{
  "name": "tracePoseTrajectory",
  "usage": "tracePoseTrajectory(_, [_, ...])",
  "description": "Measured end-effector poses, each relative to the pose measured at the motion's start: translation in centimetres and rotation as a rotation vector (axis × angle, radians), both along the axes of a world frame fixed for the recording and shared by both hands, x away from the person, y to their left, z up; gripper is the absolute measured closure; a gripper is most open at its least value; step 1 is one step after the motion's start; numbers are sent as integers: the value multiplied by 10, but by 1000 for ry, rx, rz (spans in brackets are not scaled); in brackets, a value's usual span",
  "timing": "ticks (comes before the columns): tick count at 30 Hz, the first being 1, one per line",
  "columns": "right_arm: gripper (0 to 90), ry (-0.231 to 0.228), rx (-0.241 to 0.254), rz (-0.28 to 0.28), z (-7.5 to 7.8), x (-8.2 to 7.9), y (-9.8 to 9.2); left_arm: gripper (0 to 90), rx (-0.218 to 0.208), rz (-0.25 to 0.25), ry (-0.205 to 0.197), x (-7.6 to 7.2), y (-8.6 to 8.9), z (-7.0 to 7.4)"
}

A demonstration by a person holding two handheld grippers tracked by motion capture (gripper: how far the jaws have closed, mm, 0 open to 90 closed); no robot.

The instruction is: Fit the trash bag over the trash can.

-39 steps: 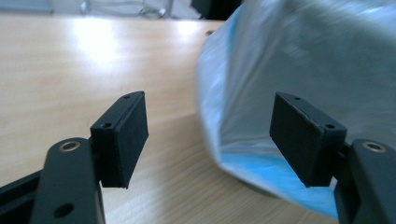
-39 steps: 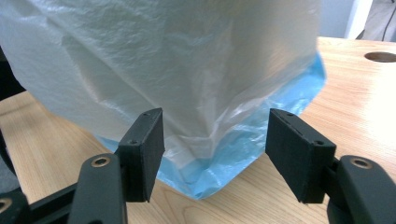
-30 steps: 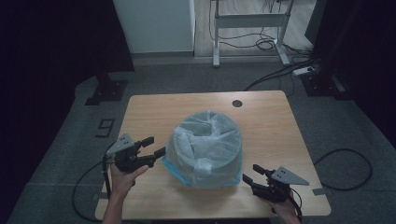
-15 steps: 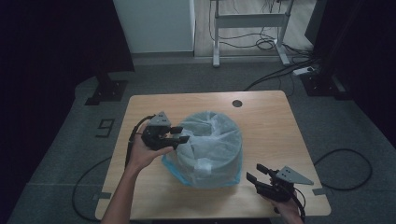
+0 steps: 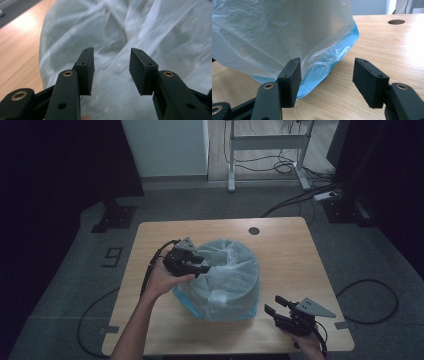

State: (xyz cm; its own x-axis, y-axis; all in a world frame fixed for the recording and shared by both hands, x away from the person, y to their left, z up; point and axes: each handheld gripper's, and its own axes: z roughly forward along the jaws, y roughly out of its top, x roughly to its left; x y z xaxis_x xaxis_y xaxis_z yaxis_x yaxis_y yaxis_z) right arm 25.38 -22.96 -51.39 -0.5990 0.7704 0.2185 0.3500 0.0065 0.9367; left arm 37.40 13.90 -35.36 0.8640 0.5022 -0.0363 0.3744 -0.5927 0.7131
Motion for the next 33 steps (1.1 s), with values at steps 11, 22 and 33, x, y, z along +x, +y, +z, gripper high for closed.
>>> tracePoseTrajectory(11, [389,5,1,-7,0,0,-1,563,145,-123,36,3,-48,2])
tracePoseTrajectory(22, [391,10,-3,-7,-1,0,0,599,262,-125,73,9,-76,-7])
tracePoseTrajectory(33, [392,15,-9,-6,-2,0,0,589,286,-145,83,8,-85,-13])
